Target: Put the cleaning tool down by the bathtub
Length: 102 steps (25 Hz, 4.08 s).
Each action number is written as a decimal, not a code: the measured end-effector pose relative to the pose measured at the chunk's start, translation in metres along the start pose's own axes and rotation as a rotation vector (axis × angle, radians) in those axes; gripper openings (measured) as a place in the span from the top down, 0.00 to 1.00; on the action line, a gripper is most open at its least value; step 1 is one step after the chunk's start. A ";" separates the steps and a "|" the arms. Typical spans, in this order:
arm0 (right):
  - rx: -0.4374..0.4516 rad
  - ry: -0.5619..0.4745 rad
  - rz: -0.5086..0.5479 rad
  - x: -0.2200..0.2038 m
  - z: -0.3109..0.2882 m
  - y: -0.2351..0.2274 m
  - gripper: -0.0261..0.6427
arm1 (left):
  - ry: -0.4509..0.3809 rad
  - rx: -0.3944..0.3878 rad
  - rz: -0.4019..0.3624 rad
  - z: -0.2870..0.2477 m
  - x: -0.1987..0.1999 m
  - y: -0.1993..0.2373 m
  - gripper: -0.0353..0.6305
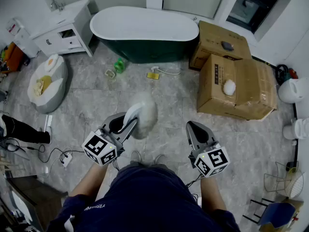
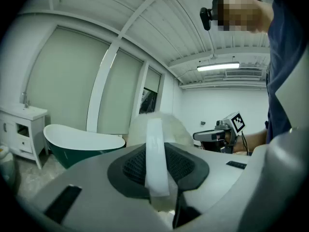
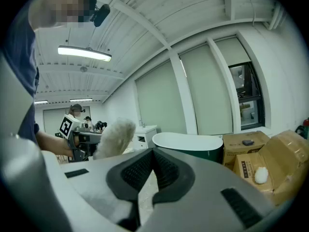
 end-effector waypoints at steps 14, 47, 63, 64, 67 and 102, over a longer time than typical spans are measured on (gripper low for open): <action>-0.027 -0.009 -0.002 0.002 0.001 -0.004 0.95 | -0.004 -0.012 -0.006 -0.010 0.004 -0.006 0.78; -0.018 -0.052 -0.015 -0.004 0.047 -0.067 0.95 | -0.018 0.002 -0.042 -0.064 0.009 -0.056 0.78; -0.050 -0.019 -0.020 0.007 -0.022 -0.106 0.95 | -0.026 -0.031 -0.023 -0.121 0.019 0.016 0.79; -0.052 -0.015 -0.020 0.009 -0.029 -0.108 0.95 | -0.025 -0.034 -0.020 -0.125 0.020 0.023 0.78; -0.055 -0.003 -0.024 0.011 -0.053 -0.113 0.95 | -0.023 -0.045 -0.010 -0.135 0.023 0.045 0.79; -0.140 0.062 -0.064 0.083 -0.319 -0.157 0.95 | 0.018 -0.164 0.019 -0.236 0.085 0.316 0.79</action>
Point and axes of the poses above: the fingertips, and each gripper's own axes: z backward along the fingers, y to its left, x out of its top, the point moved 5 cm from there along z, backward along the fingers, and after that the axes turned 9 degrees about -x, right-handed, at the moved point
